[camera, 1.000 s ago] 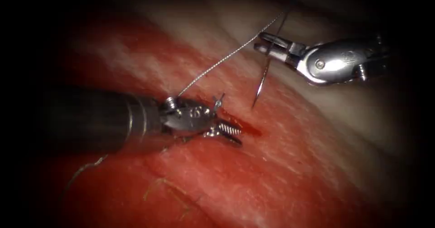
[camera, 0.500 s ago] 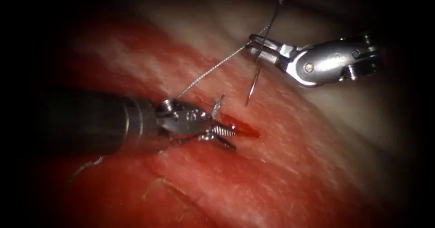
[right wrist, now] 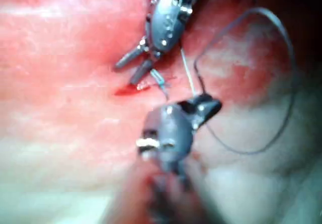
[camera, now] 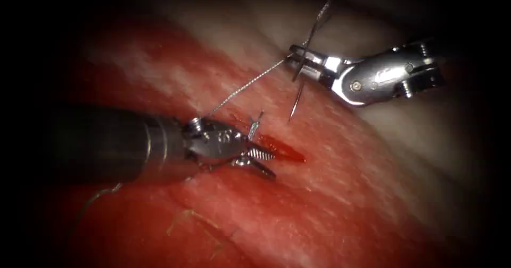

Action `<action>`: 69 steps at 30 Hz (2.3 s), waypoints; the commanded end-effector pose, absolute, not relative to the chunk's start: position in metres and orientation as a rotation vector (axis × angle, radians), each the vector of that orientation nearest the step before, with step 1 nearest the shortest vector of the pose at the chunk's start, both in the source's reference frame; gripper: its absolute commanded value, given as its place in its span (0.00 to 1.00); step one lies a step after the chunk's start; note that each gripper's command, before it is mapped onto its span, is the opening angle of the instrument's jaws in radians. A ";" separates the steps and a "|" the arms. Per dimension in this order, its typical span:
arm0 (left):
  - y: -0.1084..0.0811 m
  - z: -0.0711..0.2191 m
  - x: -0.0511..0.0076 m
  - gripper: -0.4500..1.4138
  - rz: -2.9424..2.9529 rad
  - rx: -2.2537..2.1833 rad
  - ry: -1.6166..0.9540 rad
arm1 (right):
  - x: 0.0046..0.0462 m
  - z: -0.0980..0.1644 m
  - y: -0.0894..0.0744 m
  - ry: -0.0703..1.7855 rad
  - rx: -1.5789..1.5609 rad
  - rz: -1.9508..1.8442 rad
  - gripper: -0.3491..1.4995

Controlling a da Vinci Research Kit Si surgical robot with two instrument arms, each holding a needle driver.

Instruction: Wound Closure

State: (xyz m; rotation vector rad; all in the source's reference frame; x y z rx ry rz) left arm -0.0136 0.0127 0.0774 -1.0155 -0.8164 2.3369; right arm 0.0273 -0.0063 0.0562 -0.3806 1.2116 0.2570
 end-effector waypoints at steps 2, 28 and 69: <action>0.012 0.078 -0.0142 0.32 2.335 -1.016 -0.819 | 0.0278 0.057 -0.007 1.212 -0.377 0.253 0.00; 0.012 0.078 -0.0142 0.32 2.334 -1.019 -0.827 | 0.0293 0.056 -0.013 1.220 -0.561 -0.005 0.00; 0.013 0.079 -0.0138 0.31 2.347 -1.011 -0.837 | 0.0268 0.058 -0.009 1.361 -0.211 0.605 0.00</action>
